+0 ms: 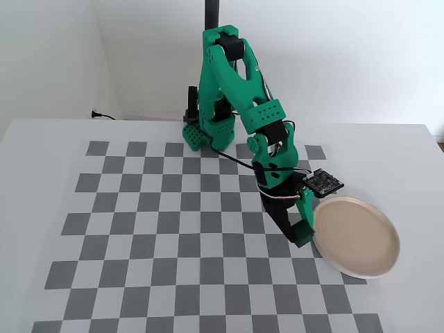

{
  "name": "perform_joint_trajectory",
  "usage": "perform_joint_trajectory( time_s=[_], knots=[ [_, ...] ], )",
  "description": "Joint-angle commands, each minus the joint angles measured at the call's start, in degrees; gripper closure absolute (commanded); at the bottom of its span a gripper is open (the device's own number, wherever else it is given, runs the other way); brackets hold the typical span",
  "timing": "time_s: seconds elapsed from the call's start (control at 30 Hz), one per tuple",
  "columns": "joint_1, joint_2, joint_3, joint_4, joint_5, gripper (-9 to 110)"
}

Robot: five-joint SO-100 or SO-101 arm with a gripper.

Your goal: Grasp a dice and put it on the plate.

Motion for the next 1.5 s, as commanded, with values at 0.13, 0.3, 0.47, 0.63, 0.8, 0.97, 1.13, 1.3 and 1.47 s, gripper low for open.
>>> perform_joint_trajectory(
  time_s=[0.13,0.3,0.47,0.63,0.8,0.97,1.13,1.3,1.47],
  knots=[
    [-4.66,3.69,-9.84,1.23,-0.97,106],
    [-8.17,-0.53,-15.21,3.08,-0.09,106],
    [-11.95,-6.5,-22.76,6.15,1.05,106],
    [-15.47,-12.48,-30.59,9.23,1.58,106],
    [-17.14,-21.8,-42.71,12.66,1.85,106],
    [-18.19,-26.63,-50.54,16.17,2.9,106],
    [-18.11,-27.33,-50.54,15.91,2.99,101],
    [-17.84,-27.42,-50.54,16.08,3.69,91],
    [-17.75,-27.16,-50.45,17.05,4.22,85]
  ],
)
